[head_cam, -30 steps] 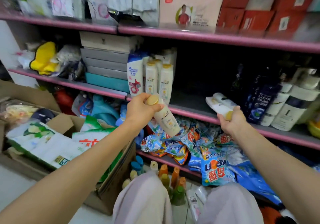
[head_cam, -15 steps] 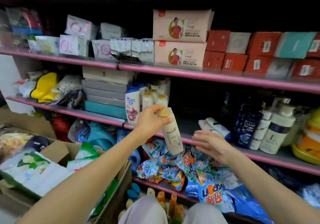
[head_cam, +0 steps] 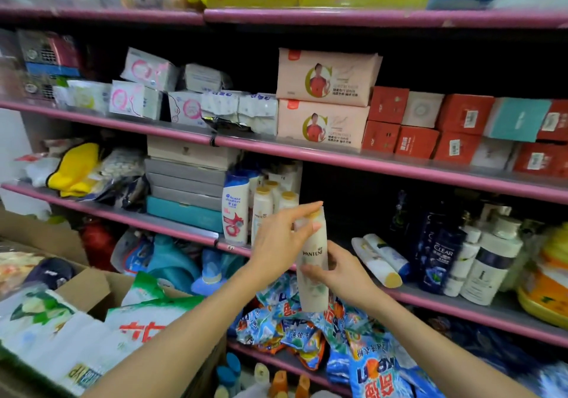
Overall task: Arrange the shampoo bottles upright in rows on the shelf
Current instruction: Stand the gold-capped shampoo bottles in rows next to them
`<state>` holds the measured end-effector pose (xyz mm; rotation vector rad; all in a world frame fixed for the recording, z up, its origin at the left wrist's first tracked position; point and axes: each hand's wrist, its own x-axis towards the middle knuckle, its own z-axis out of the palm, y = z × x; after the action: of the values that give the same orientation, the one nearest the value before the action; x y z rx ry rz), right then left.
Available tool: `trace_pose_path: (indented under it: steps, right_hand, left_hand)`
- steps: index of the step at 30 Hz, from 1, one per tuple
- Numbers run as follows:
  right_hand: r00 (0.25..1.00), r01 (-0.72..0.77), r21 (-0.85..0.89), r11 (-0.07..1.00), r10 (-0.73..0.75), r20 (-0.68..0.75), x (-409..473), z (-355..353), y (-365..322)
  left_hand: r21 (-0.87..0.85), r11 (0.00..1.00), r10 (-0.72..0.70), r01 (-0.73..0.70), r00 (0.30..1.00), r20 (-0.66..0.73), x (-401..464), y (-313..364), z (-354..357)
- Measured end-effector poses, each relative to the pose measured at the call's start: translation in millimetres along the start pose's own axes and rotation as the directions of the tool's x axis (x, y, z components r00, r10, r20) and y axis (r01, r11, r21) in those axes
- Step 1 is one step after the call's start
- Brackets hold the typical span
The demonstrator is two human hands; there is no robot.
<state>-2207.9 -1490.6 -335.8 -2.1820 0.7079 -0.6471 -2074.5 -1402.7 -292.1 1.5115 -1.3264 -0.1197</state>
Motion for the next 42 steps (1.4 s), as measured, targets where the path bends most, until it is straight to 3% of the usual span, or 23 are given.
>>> trace_pose_path:
  steps: [5, 13, 21, 25, 27, 30, 34, 42]
  right_hand:
    - [0.999, 0.026, 0.043, 0.999, -0.028, 0.030, 23.5, 14.3, 0.3]
    - [0.997, 0.033, 0.108, 0.994, -0.041, 0.068, 39.7, 22.7, -0.3]
    - [1.000, -0.015, 0.107, 0.994, 0.016, -0.011, 34.6, 2.9, 37.0]
    - [0.998, -0.036, 0.022, 0.999, 0.037, -0.050, 42.5, -11.5, 55.0]
    - [0.994, -0.035, -0.016, 0.999, 0.033, -0.100, 52.2, -18.1, 60.1]
    - [0.982, -0.056, 0.018, 0.998, 0.058, -0.182, 71.5, -22.7, 70.7]
    - [0.951, -0.108, 0.140, 0.984, 0.144, -0.275, 101.3, -16.9, 91.4]
    - [0.923, -0.152, 0.255, 0.955, 0.230, -0.309, 158.1, 21.0, 131.2]
  left_hand:
    - [0.061, 0.996, 0.062, -0.057, 0.995, -0.075, 4.9, -24.2, -4.6]
    - [0.054, 0.998, 0.024, -0.017, 0.989, -0.145, 16.3, -31.8, -4.2]
    - [0.104, 0.994, 0.038, -0.034, 0.999, -0.037, 27.3, -37.0, 38.7]
    - [0.126, 0.992, 0.020, -0.023, 1.000, 0.023, 36.4, -41.7, 55.2]
    - [0.053, 0.998, -0.041, 0.039, 0.998, 0.039, 36.4, -50.6, 60.7]
    - [-0.065, 0.973, -0.227, 0.222, 0.970, -0.086, 33.5, -70.8, 66.5]
    - [-0.002, 0.926, -0.368, 0.376, 0.904, -0.218, 38.8, -96.8, 70.2]
    - [0.213, 0.826, -0.461, 0.522, 0.842, -0.280, 55.6, -134.2, 91.5]
